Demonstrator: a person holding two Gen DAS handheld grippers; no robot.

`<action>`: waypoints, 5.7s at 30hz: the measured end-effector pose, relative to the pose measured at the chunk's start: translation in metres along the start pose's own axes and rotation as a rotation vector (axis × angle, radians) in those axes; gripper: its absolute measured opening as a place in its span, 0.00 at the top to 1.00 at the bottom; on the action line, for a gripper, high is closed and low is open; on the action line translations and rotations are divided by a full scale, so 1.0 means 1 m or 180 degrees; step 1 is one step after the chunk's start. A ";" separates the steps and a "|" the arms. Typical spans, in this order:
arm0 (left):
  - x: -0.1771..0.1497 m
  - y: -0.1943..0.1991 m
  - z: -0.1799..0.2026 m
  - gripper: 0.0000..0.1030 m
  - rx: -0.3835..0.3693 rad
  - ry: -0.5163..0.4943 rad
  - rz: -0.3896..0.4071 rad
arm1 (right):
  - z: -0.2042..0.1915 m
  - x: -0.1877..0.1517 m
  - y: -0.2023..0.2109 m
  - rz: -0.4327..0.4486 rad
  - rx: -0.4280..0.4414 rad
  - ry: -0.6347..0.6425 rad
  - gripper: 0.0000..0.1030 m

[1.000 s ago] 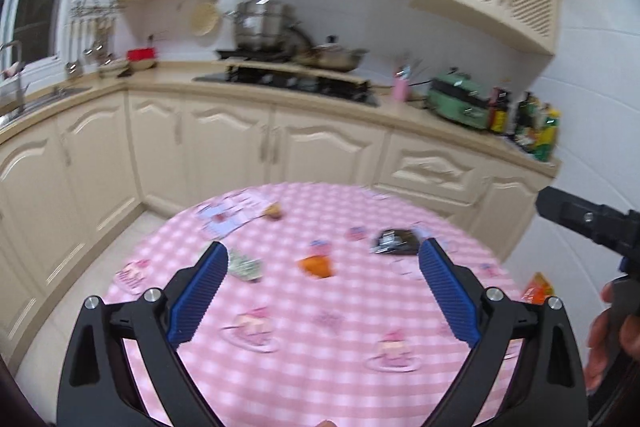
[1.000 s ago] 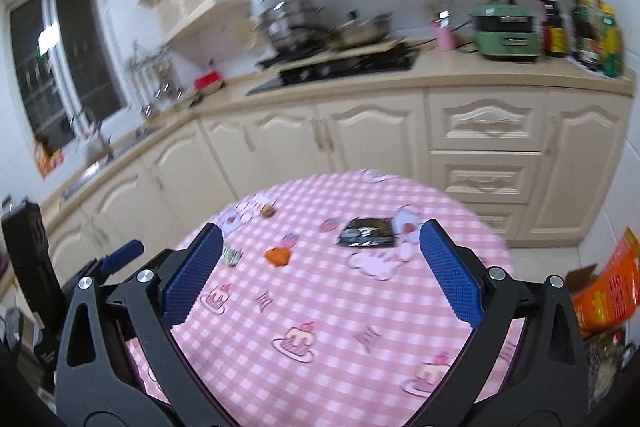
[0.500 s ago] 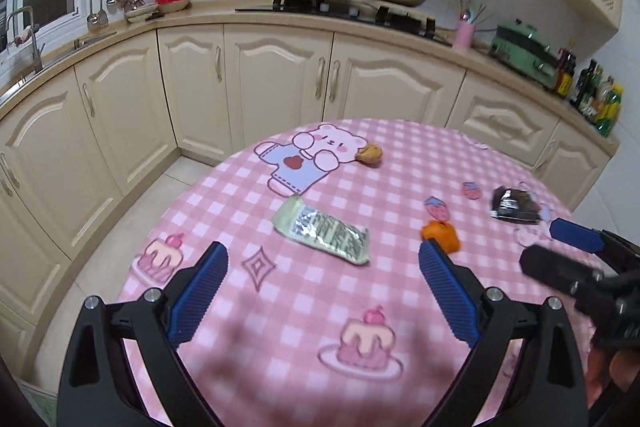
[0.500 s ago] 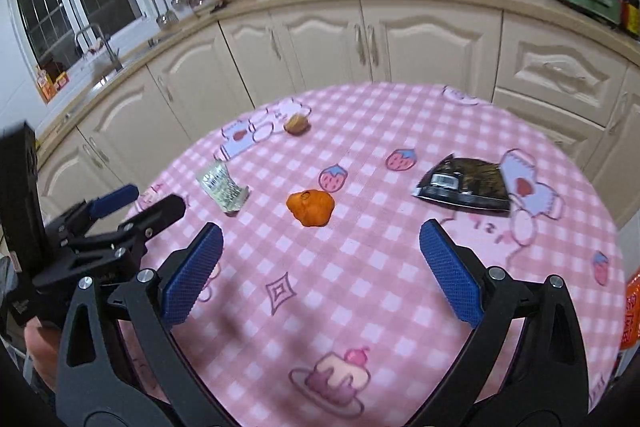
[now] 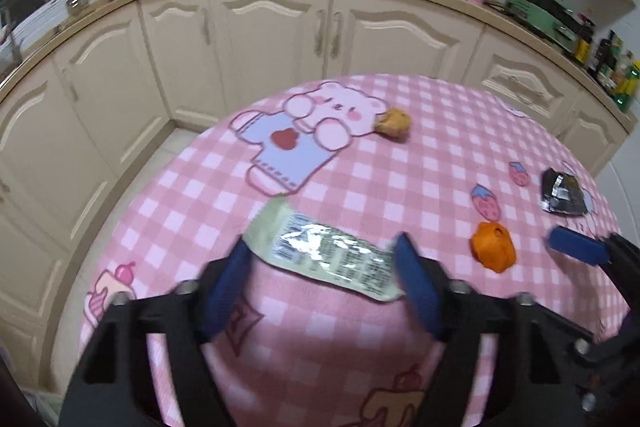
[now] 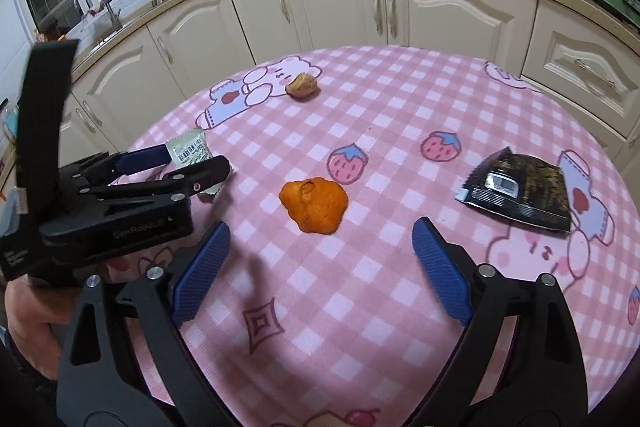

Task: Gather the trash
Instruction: 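Grasp the green-silver wrapper with the left tool while the right grasps the orange peel, then carry the wrapper and orange peel with both tools over the bucket, then open both tools to drop the wrapper and peel into the bucket, then move both empty tools back over the table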

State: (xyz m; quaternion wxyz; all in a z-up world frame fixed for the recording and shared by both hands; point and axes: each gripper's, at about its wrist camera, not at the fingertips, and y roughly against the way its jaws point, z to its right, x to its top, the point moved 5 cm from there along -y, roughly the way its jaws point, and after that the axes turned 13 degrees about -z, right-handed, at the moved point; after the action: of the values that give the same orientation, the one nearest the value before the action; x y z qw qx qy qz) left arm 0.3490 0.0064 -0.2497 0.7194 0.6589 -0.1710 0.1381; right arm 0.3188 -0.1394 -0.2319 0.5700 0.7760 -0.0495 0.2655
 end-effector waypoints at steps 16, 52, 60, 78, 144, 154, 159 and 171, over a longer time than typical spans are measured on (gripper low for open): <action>-0.020 0.017 0.013 0.87 -0.0377 -0.0301 0.0101 | -0.005 0.013 -0.015 0.0006 -0.0259 0.0131 0.63; -0.067 0.094 0.065 0.86 -0.0715 -0.0487 0.0453 | 0.030 -0.059 0.102 0.0597 0.0037 -0.0265 0.63; -0.091 0.147 0.125 0.86 -0.0879 -0.0752 0.0724 | 0.074 -0.111 0.185 0.1003 -0.0046 -0.0539 0.63; -0.147 0.183 0.302 0.86 -0.1544 -0.1526 0.0695 | 0.205 -0.257 0.281 0.1397 -0.0510 -0.1470 0.63; -0.207 0.040 0.510 0.18 -0.1417 -0.2057 -0.0358 | 0.387 -0.408 0.197 0.0984 -0.0192 -0.3286 0.06; -0.173 0.102 0.458 0.17 -0.1539 -0.1853 0.0158 | 0.351 -0.357 0.237 0.1193 -0.0297 -0.2933 0.06; -0.151 0.125 0.422 0.16 -0.1515 -0.1678 0.0403 | 0.326 -0.326 0.254 0.1276 -0.0325 -0.2716 0.06; -0.099 0.162 0.310 0.13 -0.1264 -0.1165 0.0870 | 0.242 -0.231 0.267 0.1361 -0.0316 -0.2029 0.06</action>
State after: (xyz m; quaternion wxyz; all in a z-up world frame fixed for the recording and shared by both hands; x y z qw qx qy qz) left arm 0.1715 -0.2839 -0.1234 0.7661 0.4902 -0.4086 0.0764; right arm 0.1062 -0.5045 -0.1620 0.4946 0.7633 -0.3976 0.1211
